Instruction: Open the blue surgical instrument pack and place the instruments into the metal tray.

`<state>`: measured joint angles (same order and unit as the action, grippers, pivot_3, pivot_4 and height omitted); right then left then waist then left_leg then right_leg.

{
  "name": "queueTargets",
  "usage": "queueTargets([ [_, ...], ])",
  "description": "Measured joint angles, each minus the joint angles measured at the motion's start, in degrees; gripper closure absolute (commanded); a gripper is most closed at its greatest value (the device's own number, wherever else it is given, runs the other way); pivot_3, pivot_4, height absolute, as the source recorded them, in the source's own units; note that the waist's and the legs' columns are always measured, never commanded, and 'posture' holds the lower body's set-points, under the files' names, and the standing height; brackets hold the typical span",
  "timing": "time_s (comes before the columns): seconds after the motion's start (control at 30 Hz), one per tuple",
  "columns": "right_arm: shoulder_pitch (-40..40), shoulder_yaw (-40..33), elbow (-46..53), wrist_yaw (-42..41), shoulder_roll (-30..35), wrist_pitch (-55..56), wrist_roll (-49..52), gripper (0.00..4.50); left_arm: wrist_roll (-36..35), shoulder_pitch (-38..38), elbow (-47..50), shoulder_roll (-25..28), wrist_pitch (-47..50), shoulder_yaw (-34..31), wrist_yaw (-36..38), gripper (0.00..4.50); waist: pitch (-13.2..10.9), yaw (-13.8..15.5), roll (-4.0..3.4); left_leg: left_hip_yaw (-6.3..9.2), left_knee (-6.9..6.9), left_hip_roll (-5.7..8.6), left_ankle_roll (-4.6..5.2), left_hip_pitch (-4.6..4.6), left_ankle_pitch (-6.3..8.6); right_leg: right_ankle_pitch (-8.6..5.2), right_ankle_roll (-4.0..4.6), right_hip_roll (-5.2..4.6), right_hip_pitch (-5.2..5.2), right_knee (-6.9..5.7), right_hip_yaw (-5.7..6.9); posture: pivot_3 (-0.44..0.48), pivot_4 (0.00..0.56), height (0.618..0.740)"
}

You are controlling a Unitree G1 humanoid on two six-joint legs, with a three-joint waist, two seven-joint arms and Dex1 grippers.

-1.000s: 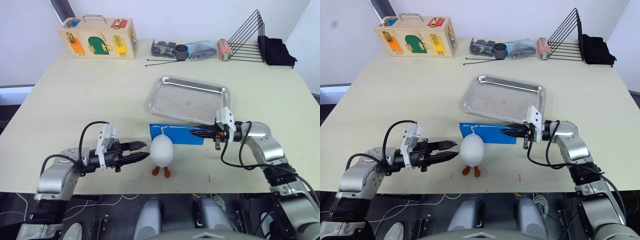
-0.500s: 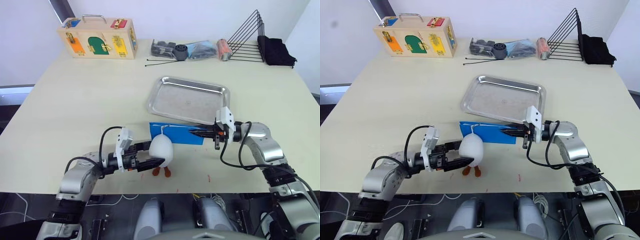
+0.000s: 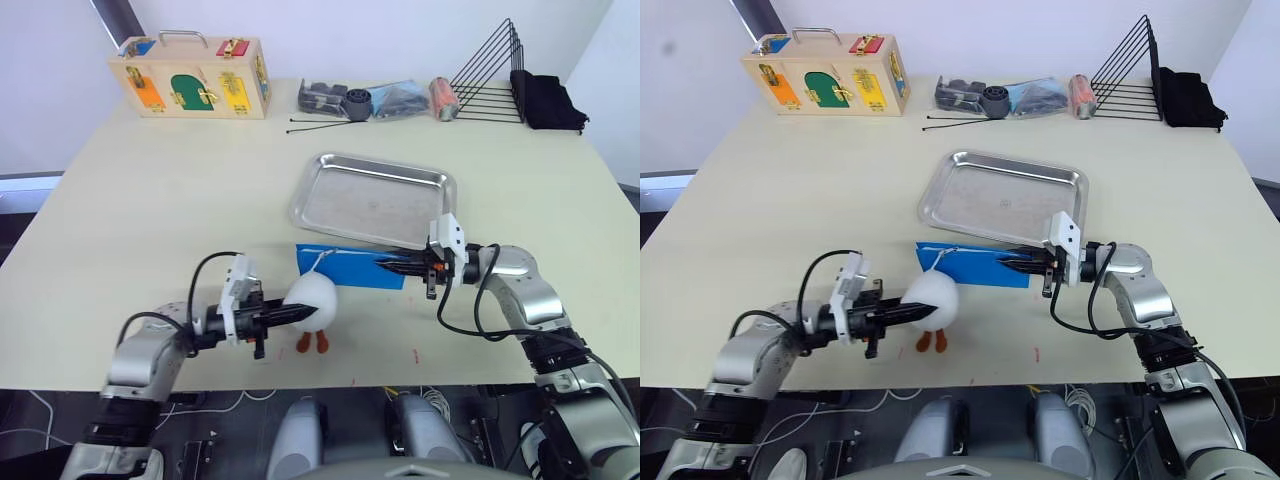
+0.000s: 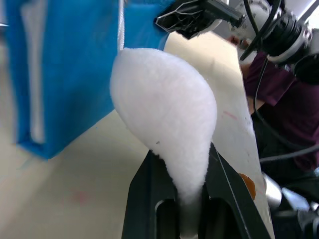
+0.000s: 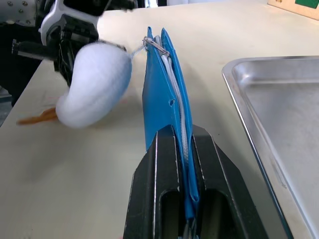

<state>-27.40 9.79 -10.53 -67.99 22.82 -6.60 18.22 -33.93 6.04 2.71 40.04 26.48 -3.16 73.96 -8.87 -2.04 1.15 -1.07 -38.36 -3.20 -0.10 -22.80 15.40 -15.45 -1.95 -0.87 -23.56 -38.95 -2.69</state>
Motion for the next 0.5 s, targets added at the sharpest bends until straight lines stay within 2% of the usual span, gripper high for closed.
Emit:
queueTargets([
  [0.27, 0.0, 0.0, 0.2, 0.0, -0.2, -0.6, 0.1, 4.5, 3.5, 3.0, -10.1, 8.3, -6.4, -3.9, 3.6, 4.48, 0.0, -0.2, 0.0, -0.01, 0.01, 0.0, 0.0, 0.0, 0.0, 0.0, 0.0, 0.0, 0.0, 0.01, 0.01, 0.0, 0.15, 0.74],
  [0.5, 0.0, 0.2, 0.2, 0.0, -0.4, -0.5, 0.0, 4.5, 7.4, 5.6, -16.0, 9.9, -13.0, -4.5, 4.4, 4.48, 0.0, -0.3, 0.0, -0.03, 0.01, 0.0, 0.0, 0.0, 0.0, 0.0, 0.0, 0.0, -0.01, 0.0, -0.01, 0.0, 0.15, 0.74],
])
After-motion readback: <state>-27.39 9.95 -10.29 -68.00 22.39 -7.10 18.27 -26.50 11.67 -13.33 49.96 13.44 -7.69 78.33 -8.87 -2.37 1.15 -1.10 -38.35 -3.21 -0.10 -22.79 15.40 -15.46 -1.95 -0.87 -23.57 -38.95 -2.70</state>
